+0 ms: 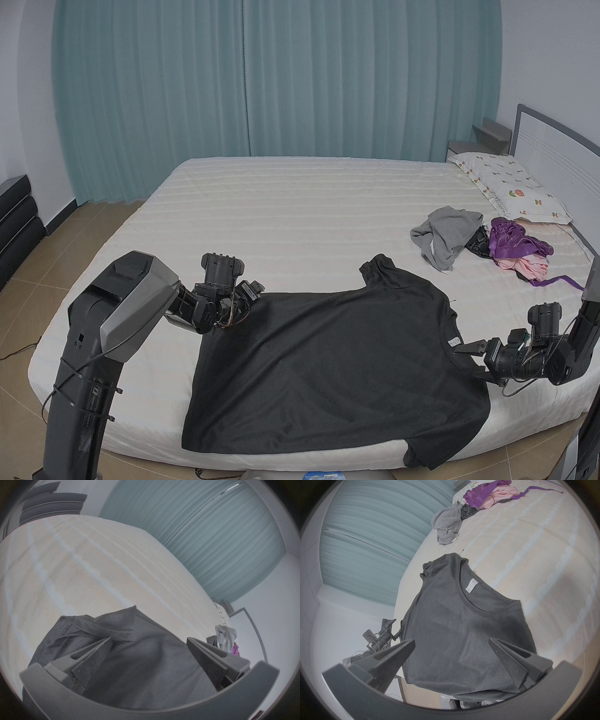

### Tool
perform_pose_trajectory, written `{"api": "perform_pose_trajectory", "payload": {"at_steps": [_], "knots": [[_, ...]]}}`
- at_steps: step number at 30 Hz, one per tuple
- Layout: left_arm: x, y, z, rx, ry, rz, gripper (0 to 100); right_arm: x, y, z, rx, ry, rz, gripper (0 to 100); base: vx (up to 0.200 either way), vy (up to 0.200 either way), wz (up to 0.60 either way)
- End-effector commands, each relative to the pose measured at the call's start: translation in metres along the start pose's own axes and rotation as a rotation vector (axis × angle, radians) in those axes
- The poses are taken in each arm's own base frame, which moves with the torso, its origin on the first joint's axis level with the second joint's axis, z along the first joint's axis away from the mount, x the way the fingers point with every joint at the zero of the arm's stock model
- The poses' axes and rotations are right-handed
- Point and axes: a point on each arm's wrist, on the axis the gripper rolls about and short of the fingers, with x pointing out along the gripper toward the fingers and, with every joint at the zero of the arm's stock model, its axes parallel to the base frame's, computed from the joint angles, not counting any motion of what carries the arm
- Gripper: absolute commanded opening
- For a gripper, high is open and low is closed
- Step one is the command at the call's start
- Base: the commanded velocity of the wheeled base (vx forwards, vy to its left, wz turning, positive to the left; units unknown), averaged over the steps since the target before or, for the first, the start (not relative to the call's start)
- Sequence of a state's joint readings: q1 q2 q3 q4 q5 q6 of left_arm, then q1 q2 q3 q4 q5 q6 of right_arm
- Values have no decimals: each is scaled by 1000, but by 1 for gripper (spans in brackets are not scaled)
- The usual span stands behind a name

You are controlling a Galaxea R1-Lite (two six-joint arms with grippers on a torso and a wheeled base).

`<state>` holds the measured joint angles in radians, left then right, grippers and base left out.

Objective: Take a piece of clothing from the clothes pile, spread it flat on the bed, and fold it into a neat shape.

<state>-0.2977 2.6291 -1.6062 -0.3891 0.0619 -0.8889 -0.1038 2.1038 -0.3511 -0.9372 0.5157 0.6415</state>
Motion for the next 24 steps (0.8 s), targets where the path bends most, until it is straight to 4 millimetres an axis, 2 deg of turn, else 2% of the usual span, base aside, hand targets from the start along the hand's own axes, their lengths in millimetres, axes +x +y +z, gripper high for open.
{"api": "perform_pose_trajectory", "payload": {"at_steps": [1,2,4,8,9,12,18,24], "knots": [[16,10,8,-11,-6,25,100,1,0,1,0,-1,0,100,0,0,0],[16,10,8,-11,-6,25,100,1,0,1,0,-1,0,100,0,0,0],[28,19,20,-28,-47,31,100,2,-1,0,1,3,-3,100,0,0,0],[31,22,35,-47,-101,32,100,2,-1,0,2,3,-4,100,0,0,0],[32,24,46,-62,-157,37,100,2,-1,0,2,3,-4,100,0,0,0],[35,31,62,-83,-225,54,100,2,-1,0,3,2,-4,100,0,0,0],[30,38,80,-155,-262,54,100,3,-3,-1,6,7,-8,100,0,0,0],[28,45,86,-165,-237,56,100,3,-4,0,9,4,-10,100,0,0,0]]}}
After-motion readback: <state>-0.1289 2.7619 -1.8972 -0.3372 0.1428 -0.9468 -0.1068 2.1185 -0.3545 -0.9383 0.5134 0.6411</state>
